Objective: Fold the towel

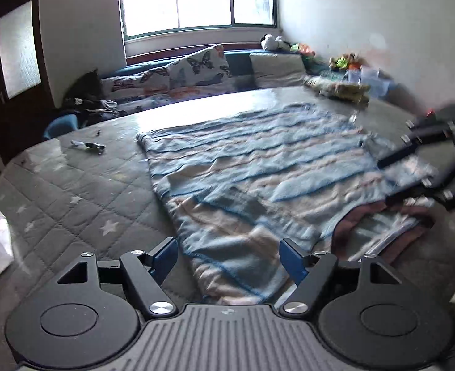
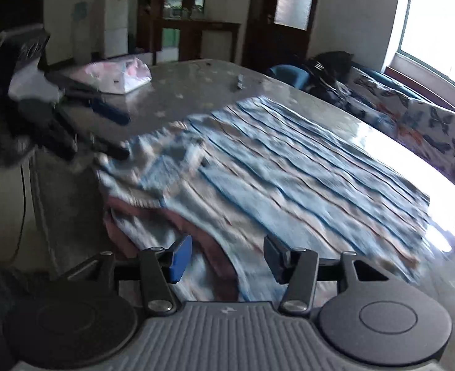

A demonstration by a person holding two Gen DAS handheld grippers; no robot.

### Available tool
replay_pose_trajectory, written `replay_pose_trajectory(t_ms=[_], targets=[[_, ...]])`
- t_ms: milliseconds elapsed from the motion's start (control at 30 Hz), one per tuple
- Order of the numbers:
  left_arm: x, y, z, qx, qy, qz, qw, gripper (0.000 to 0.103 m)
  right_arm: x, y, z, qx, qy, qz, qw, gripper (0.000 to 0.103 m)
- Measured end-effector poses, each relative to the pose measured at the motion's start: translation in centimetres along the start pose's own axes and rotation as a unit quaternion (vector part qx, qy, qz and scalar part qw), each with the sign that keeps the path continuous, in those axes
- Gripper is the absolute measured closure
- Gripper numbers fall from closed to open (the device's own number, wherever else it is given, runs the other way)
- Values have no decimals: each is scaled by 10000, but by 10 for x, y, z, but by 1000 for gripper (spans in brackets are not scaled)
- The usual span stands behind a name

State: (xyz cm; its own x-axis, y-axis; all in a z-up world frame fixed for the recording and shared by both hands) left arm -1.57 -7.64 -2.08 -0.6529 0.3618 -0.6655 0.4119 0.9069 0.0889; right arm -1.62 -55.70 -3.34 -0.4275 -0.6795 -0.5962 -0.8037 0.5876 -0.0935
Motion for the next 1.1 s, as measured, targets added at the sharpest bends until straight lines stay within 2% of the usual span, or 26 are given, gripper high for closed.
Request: replay_pose_trajectory(t_ms=[167, 333, 500, 600, 700, 800, 867, 967, 1067, 1100], targets=[[17, -11, 4, -202, 221, 334, 9990, 19, -35, 20, 33, -369, -97, -259, 9989, 50], [22, -9, 7, -275, 226, 230, 9991, 11, -57, 37, 59, -565, -137, -409, 9975, 50], [22, -6, 2, -346, 166, 119, 9992, 3, -51, 53, 66, -525, -18, -783, 9955, 50], [21, -5, -5, -394, 64, 49, 9992, 0, -46, 57, 57, -579, -68, -837, 9948, 49], [19, -6, -4, -468, 41, 59, 9989, 0, -42, 62, 52, -696, -54, -919, 9933, 49], [17, -8, -3, -456, 84, 108, 9989, 0, -36, 67, 53, -624, -14, -1053, 9925, 49], [17, -13, -9, -444, -6, 304, 9986, 0, -33, 68, 50, -591, -49, -1045, 9927, 49], [16, -22, -18, -341, -200, 692, 9968, 0, -30, 56, 34, -673, -171, -733, 9949, 49], [18, -34, -23, -171, -339, 1099, 9932, 0, -19, 39, 16, -564, -188, -457, 9972, 48], [19, -39, -24, -111, -365, 1238, 9916, 0, -15, 34, 11, -503, -164, -380, 9979, 45]])
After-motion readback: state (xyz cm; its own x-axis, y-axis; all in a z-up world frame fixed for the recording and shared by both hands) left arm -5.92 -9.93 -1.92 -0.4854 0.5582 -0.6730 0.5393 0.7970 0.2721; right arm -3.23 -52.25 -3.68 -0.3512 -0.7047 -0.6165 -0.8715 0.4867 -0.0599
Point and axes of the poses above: each gripper's, at about its wrist camera, not at the fingertips, and z roughly the way its jaws point, y to its left, x to its underside, the point moved 1 cm from there along z, roughly the way its jaws point, and after that the axes turned 10 degrees about y, right-handed, at the moved point
